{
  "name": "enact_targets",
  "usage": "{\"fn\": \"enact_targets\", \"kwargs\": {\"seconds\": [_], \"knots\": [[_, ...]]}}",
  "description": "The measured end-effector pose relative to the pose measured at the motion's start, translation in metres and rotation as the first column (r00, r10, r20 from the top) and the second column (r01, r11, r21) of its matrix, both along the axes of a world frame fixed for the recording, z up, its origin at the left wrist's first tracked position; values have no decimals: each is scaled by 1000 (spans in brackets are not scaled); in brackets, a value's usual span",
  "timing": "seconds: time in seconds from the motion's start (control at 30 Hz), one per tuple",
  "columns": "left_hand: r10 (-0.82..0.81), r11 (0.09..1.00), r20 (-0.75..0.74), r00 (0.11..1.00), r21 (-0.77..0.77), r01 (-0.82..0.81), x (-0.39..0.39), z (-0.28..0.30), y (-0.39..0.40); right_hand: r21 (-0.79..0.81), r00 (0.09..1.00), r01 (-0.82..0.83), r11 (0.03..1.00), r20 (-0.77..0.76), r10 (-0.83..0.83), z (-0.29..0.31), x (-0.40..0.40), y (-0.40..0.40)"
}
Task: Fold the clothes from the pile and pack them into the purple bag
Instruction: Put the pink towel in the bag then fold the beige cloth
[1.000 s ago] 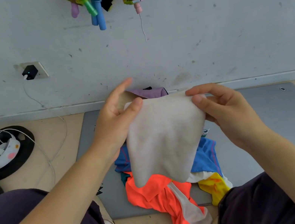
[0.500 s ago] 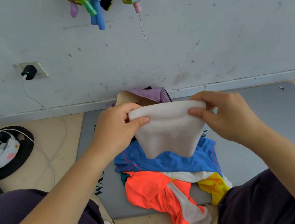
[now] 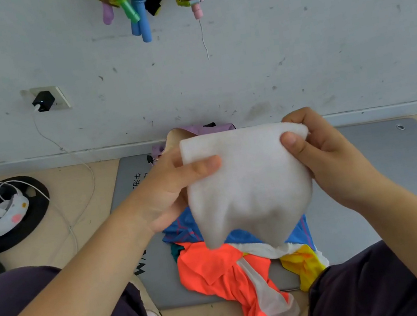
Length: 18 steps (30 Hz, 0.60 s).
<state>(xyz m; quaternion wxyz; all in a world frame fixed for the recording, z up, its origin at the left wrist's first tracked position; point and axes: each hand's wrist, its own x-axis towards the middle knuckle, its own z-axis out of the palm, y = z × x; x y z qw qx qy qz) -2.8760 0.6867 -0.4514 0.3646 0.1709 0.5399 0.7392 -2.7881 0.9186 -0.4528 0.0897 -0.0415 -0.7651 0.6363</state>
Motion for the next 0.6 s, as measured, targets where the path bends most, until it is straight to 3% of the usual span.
{"fn": "enact_targets", "kwargs": {"seconds": [0.07,0.17,0.23,0.33,0.53,0.6], "knots": [[-117,992,31,993,-45,119,5,-1,1,-65,1000,-2,998,18,3,0,0,0],[-77,993,90,993,-81,84,9,-2,4,-221,996,7,975,88,13,-3,0,1],[-12,999,145,989,-33,17,8,-4,4,-353,979,-98,930,131,153,-4,0,2],[91,996,157,983,-12,-91,5,-5,5,-338,920,-274,900,182,348,-6,0,-4],[393,867,-40,919,-315,-385,-4,-12,8,-311,972,5,950,223,68,-9,-3,-4],[436,860,-27,900,-282,-425,-5,-14,8,-289,978,72,955,209,-11,-11,-3,-4]]}}
